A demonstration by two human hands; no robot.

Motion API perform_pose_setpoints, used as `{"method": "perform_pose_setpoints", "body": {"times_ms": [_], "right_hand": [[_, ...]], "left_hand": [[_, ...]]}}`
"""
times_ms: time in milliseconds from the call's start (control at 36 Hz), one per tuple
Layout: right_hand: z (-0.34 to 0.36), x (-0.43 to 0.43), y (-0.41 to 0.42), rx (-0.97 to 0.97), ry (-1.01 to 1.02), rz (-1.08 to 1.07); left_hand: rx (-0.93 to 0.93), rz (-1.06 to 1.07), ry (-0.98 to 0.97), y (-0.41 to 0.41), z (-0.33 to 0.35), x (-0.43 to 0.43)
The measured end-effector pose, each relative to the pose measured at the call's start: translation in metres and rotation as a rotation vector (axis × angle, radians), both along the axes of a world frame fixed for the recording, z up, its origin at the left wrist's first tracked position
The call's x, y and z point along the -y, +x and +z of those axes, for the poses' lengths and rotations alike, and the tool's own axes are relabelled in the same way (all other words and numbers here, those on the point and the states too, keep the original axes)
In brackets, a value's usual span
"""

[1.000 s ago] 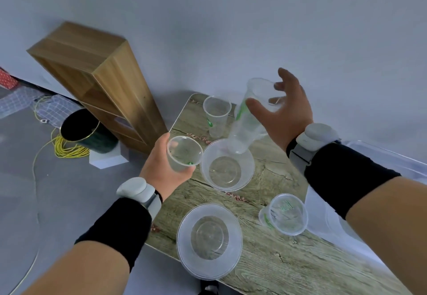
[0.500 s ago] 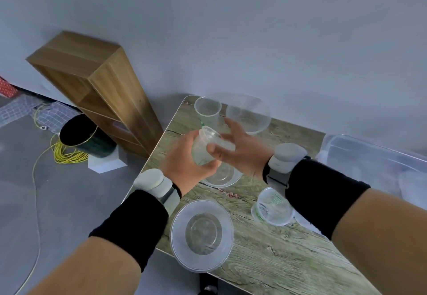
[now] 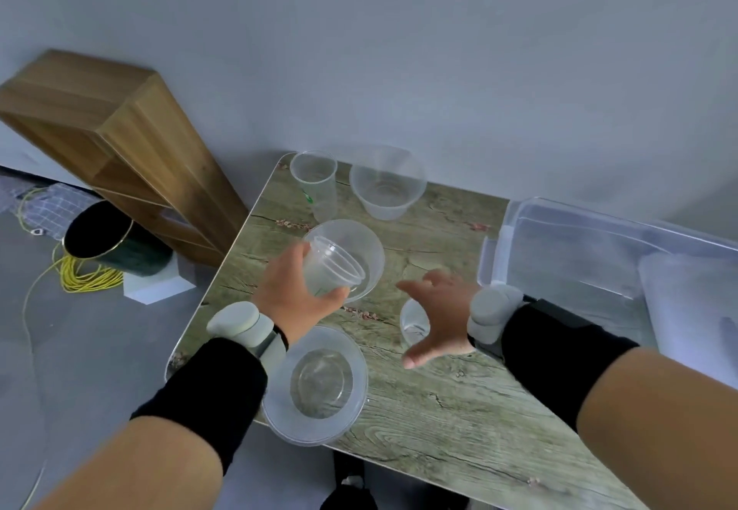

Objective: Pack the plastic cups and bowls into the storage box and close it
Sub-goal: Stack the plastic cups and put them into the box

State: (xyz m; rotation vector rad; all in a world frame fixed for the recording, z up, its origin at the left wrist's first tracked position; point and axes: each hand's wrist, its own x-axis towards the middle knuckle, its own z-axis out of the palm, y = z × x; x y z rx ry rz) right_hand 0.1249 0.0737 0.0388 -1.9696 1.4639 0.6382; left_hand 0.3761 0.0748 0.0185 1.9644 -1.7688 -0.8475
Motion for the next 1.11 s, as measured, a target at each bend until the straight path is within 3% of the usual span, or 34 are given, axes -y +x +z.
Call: {"method": "perform_pose_setpoints", "body": {"times_ms": [194,611,833,1028,1111], "right_hand": [[-0.016,-0.01,-0.002,-0.014,-0.138,0.039],[0.092,0.061,0.013,0.527,-0.583,-0.457],[0.107,0.1,0.071,0.71,-0.457,-0.516],[0.066,0.081,0.104,0.591,-0.164,-0.386],[0.051,0.078,0.114,0.605,-0.073,-0.4]], "left_hand": [[0.01,-0.014,0.031,-0.005,-0.013,-0.011],[0.102,-0.08,0.012,0.023,0.01,0.001],[-0.017,-0.05,-0.043,0.047,0.023,0.031],[-0.235,-0.029,-0.047,0.033,0.035,0.04],[-0.217,-0.033,-0.025,0.036,0.033,0.044]]}}
